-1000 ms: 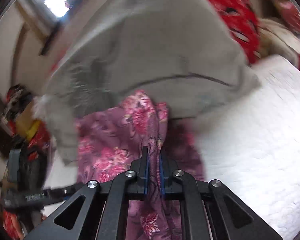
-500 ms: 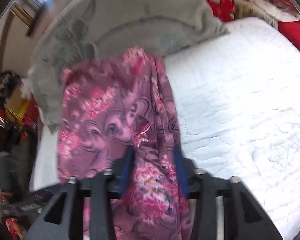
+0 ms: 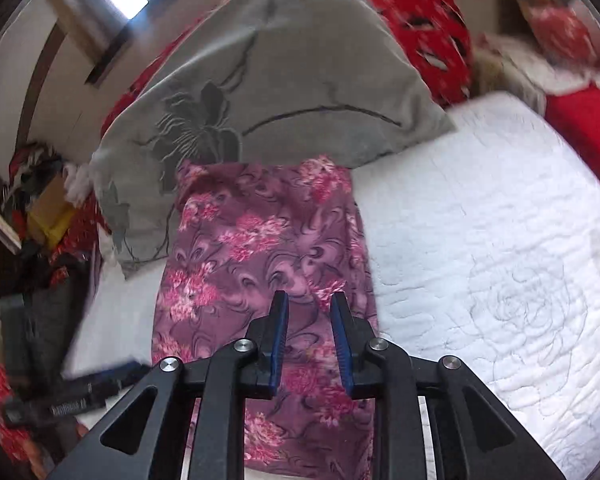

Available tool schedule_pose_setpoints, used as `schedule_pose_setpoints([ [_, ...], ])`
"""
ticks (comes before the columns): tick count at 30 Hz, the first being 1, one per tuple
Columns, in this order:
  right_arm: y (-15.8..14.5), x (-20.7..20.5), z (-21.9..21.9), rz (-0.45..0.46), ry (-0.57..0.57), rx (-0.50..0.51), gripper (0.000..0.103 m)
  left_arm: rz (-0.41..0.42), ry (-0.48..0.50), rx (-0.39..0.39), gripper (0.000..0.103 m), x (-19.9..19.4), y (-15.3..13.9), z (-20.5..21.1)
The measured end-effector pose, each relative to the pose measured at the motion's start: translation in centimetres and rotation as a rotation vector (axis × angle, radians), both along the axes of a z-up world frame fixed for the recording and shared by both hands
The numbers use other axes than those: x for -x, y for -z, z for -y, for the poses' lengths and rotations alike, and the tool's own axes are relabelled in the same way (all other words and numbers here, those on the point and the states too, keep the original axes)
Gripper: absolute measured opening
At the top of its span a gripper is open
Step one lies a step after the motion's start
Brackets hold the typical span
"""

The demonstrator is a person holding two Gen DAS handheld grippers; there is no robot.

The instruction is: Fold small clothes

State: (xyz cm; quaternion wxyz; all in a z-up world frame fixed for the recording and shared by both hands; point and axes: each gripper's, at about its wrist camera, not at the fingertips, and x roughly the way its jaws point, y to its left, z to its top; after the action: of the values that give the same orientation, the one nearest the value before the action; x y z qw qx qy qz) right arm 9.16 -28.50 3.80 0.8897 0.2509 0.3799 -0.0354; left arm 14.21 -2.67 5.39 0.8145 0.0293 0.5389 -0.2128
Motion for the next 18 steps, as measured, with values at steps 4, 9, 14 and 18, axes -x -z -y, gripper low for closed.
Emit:
schedule_pose_setpoints([
  [4,4.4,-1.6,-1.4,-0.15,-0.052,0.069,0.022,-0.082,0.003,-0.007,0.059,-0.4,2.0,-0.3],
  [9,0.5,-2.5,-0.4,-0.045,-0.031,0.068,0.025,0.007,-0.014,0.122,0.059,-3.3,-2.2,-0.8],
  [14,-1.0,-8.6,0.5,0.014,0.007,0.045,0.024,0.028,-0.051,0.076,0.059,-8.4,-2.4,3.6],
  [18,1.2,-11.7,1.1,-0.036,0.049,0.032,0.024,-0.03,-0.07,-0.001,0.063,-10.8,0.9,3.9],
])
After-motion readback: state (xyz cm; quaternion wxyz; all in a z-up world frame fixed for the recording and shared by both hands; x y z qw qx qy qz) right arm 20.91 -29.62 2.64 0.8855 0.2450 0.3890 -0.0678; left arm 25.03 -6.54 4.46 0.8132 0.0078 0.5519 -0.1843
